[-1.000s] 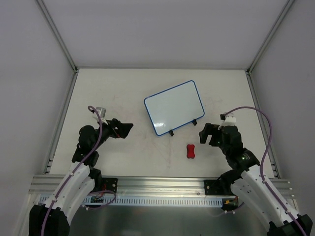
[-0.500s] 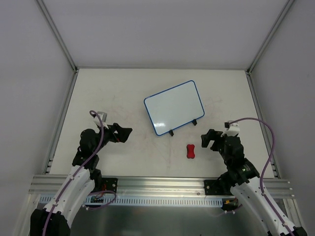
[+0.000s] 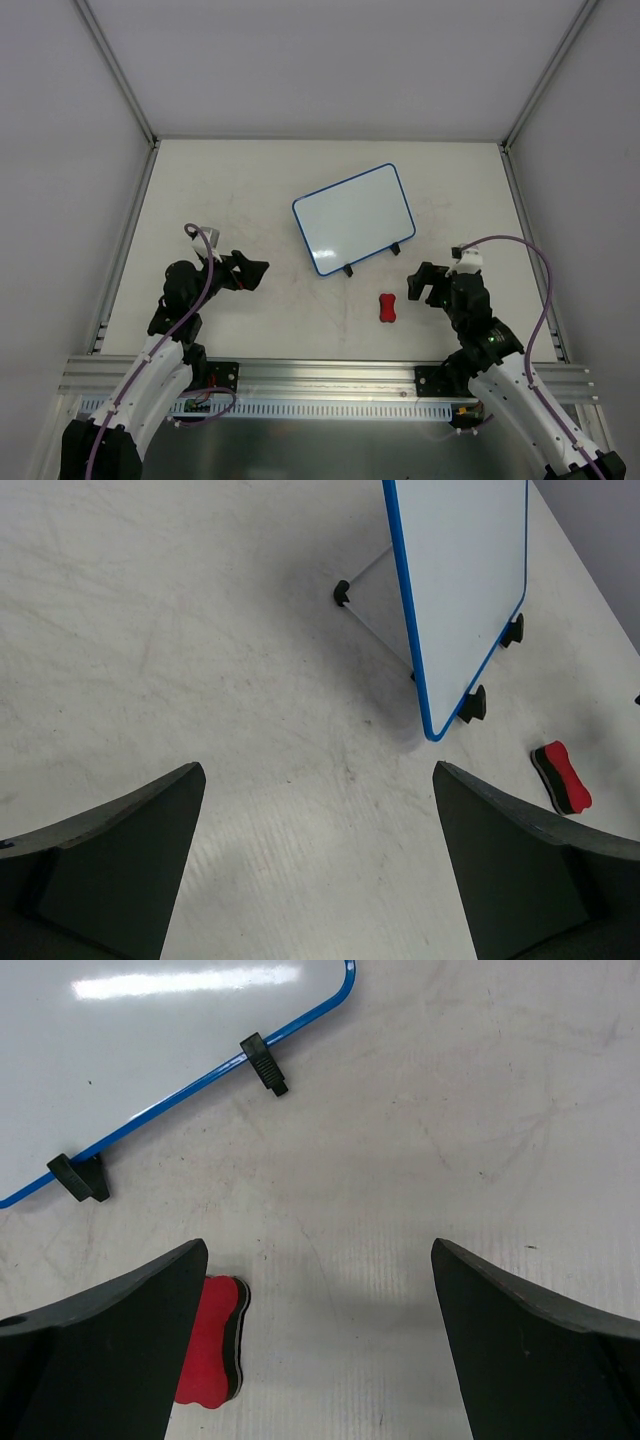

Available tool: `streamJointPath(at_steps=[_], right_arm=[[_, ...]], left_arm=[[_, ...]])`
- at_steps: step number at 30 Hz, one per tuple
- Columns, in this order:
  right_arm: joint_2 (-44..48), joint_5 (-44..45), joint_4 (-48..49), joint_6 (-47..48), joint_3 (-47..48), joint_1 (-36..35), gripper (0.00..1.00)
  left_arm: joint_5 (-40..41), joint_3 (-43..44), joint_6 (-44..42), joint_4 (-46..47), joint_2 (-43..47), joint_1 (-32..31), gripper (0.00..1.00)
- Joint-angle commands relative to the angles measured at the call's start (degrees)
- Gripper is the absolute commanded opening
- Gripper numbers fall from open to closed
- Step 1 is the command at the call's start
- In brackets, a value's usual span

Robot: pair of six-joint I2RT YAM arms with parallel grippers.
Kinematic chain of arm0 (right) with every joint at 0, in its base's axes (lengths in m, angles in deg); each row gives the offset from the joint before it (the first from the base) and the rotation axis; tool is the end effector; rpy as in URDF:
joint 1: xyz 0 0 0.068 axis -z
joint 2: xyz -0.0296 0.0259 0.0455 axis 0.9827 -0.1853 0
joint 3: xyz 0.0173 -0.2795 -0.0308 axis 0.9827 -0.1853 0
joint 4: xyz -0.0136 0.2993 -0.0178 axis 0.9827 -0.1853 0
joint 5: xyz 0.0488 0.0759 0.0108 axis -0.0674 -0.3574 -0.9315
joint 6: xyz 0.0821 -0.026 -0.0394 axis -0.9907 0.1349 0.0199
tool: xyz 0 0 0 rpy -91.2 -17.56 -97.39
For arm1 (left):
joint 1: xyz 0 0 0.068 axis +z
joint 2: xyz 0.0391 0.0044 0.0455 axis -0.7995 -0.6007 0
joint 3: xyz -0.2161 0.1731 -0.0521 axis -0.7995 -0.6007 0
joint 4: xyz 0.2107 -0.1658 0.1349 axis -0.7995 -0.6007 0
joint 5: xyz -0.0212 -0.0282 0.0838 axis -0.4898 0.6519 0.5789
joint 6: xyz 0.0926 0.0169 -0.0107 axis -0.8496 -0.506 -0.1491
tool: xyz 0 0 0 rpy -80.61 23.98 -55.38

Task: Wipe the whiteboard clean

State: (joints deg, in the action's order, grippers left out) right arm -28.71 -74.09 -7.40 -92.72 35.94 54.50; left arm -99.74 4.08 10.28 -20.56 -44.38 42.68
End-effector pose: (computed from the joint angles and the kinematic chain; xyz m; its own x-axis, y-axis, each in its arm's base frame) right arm 0.1941 0.0690 0.1782 -0.3555 -0.0436 -0.9337 -0.1840 0.9826 0.0241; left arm 0.2210 -0.0706 0.1824 -0.2882 -0.3020 -0.9087 0.4319 0.8059 -0.4048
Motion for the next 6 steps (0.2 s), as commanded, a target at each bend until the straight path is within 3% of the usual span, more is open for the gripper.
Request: streamJointPath(at_steps=[1, 6], right_arm=[[0.0, 0.67, 2.66, -0.48, 1.25, 0.21, 0.99], [-1.49, 0.41, 3.72, -0.48, 1.34, 0.21, 0.99]], left_arm=[[1.11, 1.29, -0.84, 1.36, -0.54, 0.2, 0.99], [0.94, 1.55, -0.75, 1.36, -1.33, 0.11, 0.99]])
